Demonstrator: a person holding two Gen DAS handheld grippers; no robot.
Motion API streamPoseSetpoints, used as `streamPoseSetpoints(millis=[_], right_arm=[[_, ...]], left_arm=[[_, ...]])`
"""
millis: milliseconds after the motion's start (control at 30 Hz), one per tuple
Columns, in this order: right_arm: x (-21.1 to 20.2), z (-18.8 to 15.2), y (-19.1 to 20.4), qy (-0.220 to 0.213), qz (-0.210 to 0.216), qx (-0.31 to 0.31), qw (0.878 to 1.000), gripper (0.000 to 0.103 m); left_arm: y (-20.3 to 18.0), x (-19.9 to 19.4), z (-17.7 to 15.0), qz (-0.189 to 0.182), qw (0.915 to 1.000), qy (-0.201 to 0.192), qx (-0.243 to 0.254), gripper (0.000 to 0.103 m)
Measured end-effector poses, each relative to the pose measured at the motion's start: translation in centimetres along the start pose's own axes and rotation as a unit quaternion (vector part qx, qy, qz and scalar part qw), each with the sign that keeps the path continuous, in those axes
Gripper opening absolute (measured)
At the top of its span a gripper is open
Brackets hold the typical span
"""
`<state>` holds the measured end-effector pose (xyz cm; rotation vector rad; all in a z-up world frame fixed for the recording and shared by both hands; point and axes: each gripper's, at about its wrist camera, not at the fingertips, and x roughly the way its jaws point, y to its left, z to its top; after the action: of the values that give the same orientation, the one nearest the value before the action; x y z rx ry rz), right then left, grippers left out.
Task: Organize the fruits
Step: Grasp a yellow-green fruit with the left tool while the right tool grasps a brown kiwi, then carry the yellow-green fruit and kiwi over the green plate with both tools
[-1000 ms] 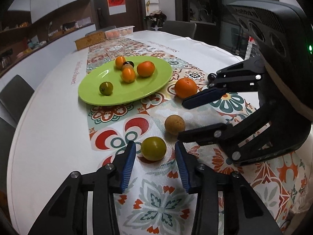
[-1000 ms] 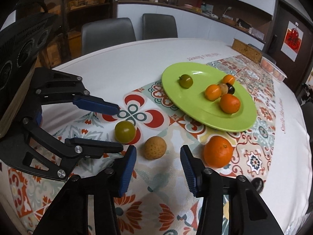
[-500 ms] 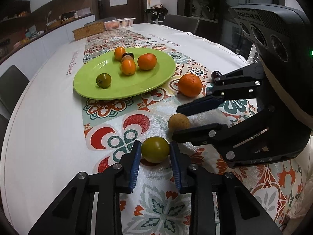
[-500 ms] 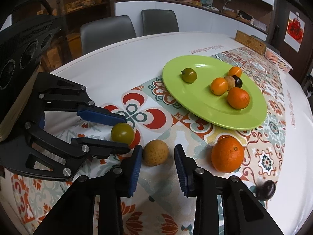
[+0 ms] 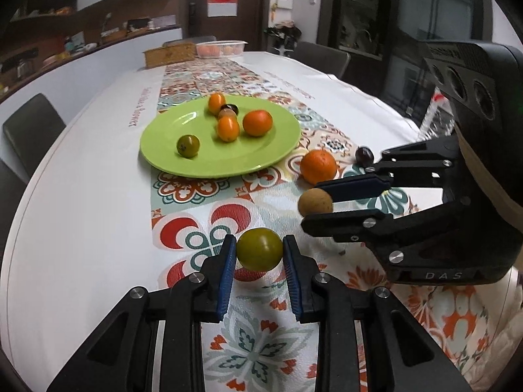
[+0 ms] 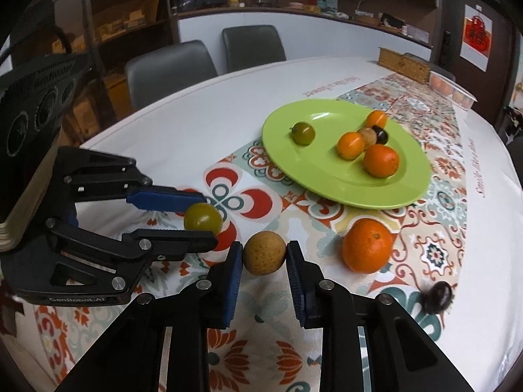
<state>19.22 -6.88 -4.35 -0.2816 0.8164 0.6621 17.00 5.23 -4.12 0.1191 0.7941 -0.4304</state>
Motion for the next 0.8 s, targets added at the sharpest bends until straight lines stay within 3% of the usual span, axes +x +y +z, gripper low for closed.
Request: streamPoseSetpoints(millis=[467,800], right_arm=[[-4.9,1.4,-1.3,-0.062,-0.035,0.047,0.996,0.028],[-6.7,4.3,-2.5,-0.106,-0.052,0.061,0.991,0.028]], left_arm=[[-1.2,-3.6,3.1,0.034,0.9977,-0.055,-0.022,0.029],[-1.4,-5.0,6.0,0.058,0.9942,-0.086,-0.031,0.029]])
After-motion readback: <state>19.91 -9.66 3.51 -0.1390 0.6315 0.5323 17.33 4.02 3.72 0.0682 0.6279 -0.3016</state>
